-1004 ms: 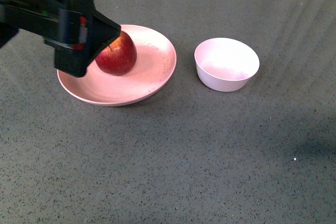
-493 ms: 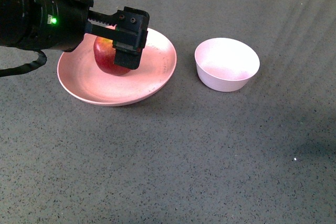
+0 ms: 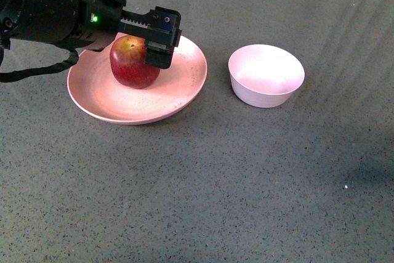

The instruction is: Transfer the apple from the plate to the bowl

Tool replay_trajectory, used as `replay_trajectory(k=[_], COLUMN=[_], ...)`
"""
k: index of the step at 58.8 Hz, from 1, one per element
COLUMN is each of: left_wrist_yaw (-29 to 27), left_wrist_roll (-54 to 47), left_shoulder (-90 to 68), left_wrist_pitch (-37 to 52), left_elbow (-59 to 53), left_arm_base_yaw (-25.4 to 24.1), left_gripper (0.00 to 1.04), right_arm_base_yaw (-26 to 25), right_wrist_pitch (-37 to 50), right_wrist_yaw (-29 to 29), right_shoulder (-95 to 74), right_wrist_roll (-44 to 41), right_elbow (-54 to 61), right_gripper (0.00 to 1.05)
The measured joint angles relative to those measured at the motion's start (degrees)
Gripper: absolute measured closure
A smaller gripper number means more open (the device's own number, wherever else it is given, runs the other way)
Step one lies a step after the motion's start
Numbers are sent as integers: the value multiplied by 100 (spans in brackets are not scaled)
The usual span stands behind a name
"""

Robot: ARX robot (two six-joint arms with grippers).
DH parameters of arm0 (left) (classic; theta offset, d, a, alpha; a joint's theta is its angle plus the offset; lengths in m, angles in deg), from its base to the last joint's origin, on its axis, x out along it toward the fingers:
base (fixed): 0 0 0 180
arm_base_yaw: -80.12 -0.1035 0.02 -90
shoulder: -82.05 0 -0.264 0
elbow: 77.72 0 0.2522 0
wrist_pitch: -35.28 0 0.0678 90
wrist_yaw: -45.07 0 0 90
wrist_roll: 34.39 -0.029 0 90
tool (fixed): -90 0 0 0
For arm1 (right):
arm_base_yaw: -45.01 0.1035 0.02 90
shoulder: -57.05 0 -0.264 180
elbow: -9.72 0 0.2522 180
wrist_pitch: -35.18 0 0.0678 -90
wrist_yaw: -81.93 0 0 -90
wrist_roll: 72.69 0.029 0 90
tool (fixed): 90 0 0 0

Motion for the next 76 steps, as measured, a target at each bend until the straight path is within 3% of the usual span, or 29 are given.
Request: replay_trajectory(k=[72, 76], left_wrist_yaw=[-365, -407], left_wrist_roll=[74, 72], left_shoulder=[-1010, -1010], left_wrist_pitch=[-153, -153], left_elbow=[610, 612], left_arm_base_yaw=[-114, -111], left_gripper=[9, 15], right_arm_base_yaw=[0, 0], right_wrist_pitch=[0, 0], right_wrist_yaw=[0, 2], right_shoulder=[0, 0], right_wrist_roll=[0, 0], right_elbow=[0, 0], right_gripper=[9, 9])
